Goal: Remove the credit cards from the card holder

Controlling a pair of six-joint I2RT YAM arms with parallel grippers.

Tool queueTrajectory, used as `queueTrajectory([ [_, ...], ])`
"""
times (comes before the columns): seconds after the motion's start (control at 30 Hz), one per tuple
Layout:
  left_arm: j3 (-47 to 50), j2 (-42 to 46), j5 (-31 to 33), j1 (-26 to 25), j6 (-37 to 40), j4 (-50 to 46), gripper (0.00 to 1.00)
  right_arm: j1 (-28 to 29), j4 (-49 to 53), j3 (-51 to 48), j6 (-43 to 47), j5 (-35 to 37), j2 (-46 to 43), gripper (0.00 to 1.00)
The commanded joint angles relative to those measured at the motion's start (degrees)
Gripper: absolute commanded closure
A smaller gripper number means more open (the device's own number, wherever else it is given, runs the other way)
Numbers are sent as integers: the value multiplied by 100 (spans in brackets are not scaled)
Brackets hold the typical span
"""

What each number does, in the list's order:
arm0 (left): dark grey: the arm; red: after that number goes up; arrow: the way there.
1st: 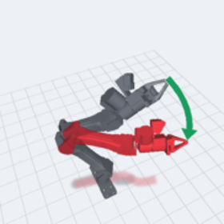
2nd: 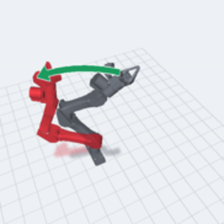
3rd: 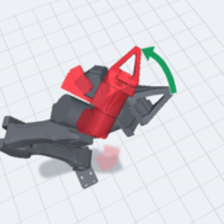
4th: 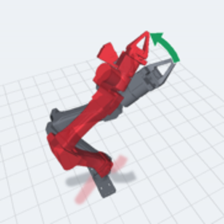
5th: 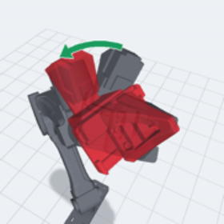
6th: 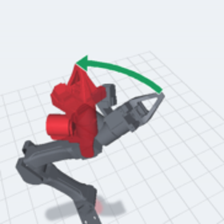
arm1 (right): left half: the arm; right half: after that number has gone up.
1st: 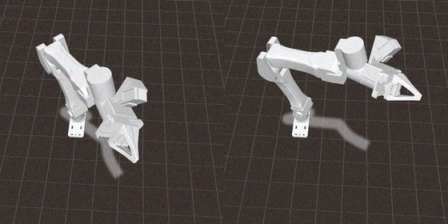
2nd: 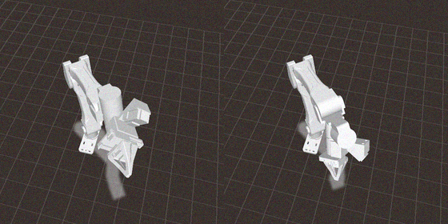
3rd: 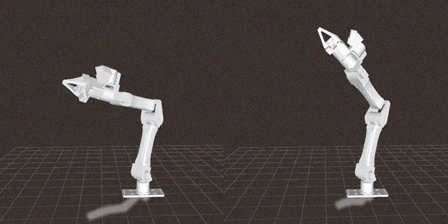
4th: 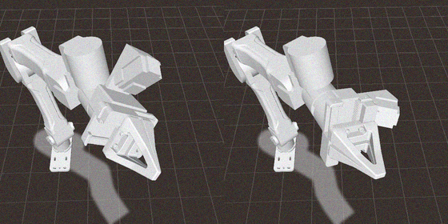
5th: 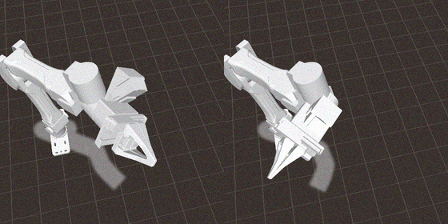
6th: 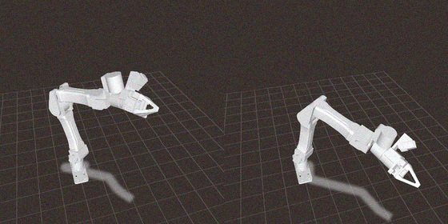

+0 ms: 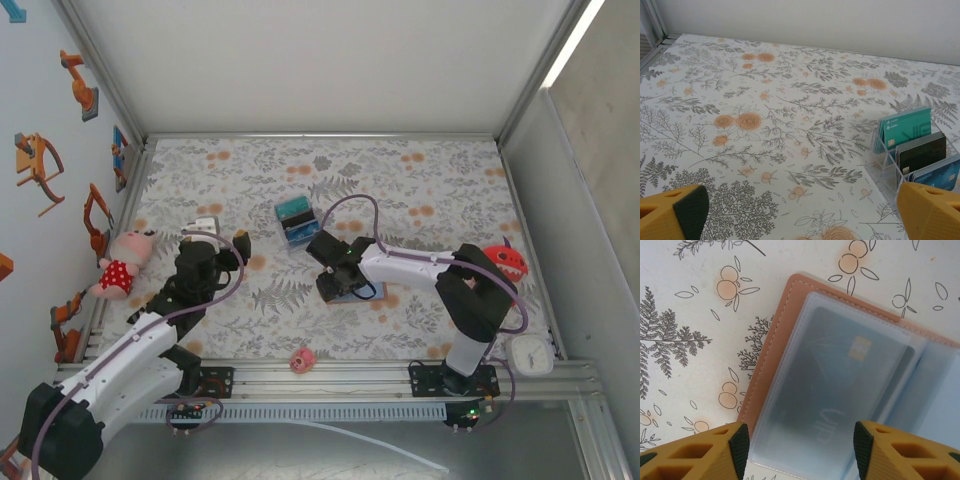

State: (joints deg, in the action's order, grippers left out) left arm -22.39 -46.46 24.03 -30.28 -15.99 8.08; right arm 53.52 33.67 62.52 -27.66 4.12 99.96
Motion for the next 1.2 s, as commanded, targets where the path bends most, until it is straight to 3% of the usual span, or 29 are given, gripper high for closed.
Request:
queueTrajectory([
  [0.0, -221, -59, 4, 38, -132, -96, 3, 40, 87, 171, -32, 63, 68, 41],
  [0.57, -388, -380, 4, 58, -211, -130, 3, -23, 93, 102, 111, 1, 357, 39],
  [1.17, -415, -332, 1, 69, -247, -184, 3, -294, -598, -432, 102, -834, 3, 48],
])
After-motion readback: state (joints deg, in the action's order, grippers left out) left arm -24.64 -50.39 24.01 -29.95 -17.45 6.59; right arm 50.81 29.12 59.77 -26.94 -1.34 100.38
